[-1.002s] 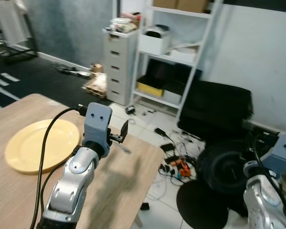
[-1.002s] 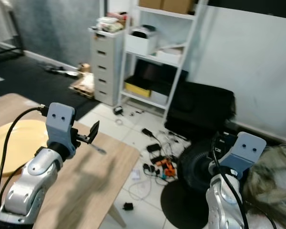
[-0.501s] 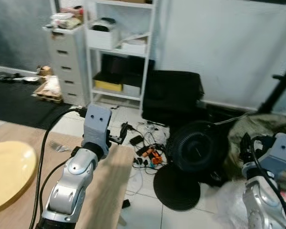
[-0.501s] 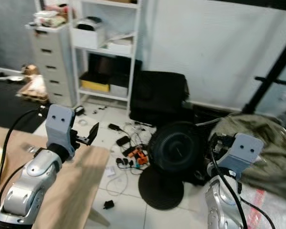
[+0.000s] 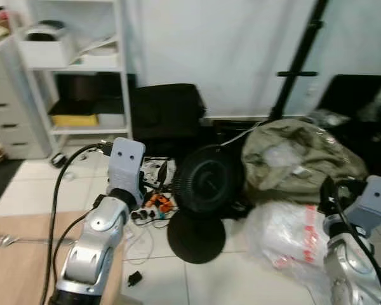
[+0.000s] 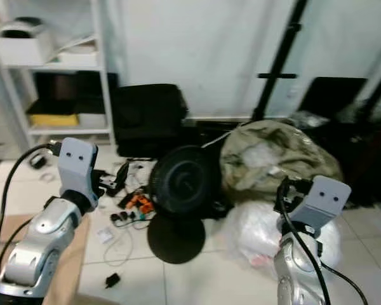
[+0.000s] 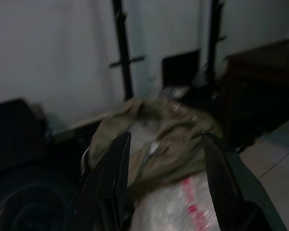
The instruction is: Setting the table
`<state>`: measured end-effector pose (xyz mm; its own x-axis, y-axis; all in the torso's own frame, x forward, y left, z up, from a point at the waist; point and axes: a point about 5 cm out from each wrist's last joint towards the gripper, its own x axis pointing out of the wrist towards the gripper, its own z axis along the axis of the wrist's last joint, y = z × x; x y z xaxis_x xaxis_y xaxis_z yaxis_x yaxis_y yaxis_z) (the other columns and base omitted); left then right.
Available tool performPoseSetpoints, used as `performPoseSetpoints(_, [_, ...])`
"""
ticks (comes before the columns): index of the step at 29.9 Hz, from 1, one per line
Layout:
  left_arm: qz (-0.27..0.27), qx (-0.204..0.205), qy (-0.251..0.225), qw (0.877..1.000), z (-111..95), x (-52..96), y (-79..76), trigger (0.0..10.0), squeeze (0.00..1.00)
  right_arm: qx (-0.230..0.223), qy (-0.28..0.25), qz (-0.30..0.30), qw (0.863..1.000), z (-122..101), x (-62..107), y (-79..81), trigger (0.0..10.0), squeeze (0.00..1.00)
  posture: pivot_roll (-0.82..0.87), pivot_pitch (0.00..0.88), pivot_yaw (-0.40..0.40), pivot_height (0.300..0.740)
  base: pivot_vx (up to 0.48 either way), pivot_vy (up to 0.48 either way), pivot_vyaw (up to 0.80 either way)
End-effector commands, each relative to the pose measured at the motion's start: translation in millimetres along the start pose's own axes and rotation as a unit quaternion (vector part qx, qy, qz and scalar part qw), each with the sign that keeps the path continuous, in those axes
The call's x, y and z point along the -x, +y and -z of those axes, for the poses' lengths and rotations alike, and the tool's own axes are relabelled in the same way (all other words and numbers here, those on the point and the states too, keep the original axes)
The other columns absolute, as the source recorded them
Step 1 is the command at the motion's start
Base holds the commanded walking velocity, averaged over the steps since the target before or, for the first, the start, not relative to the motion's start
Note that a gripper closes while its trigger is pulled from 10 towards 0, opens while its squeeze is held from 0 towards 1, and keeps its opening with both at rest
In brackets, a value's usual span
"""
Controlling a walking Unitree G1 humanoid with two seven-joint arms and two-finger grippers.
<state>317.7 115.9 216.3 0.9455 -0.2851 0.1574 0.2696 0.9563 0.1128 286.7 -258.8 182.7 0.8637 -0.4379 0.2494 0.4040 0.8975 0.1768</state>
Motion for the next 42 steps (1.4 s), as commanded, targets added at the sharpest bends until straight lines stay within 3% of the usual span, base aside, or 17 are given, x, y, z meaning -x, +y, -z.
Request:
performPoseSetpoints(1, [-0.001,0.007,0.01,1.0,4.9,1.7,2.0,10.0,0.0,0.002,0.004,0.006,1.0,2.6,3.2,-1.7,10.0,0.0,0.05,0.064,0.043,0.74,0.0,0.0,-0.8])
performPoseSetpoints(42, [0.01,0.016,0.005,1.0,4.5,-4.8,-0.2,10.0,0.0,0.006,0.001,0.017,1.0,0.0,5.8,-7.8,10.0,0.0,0.03,0.073,0.05,0.74,0.0,0.0,-0.8])
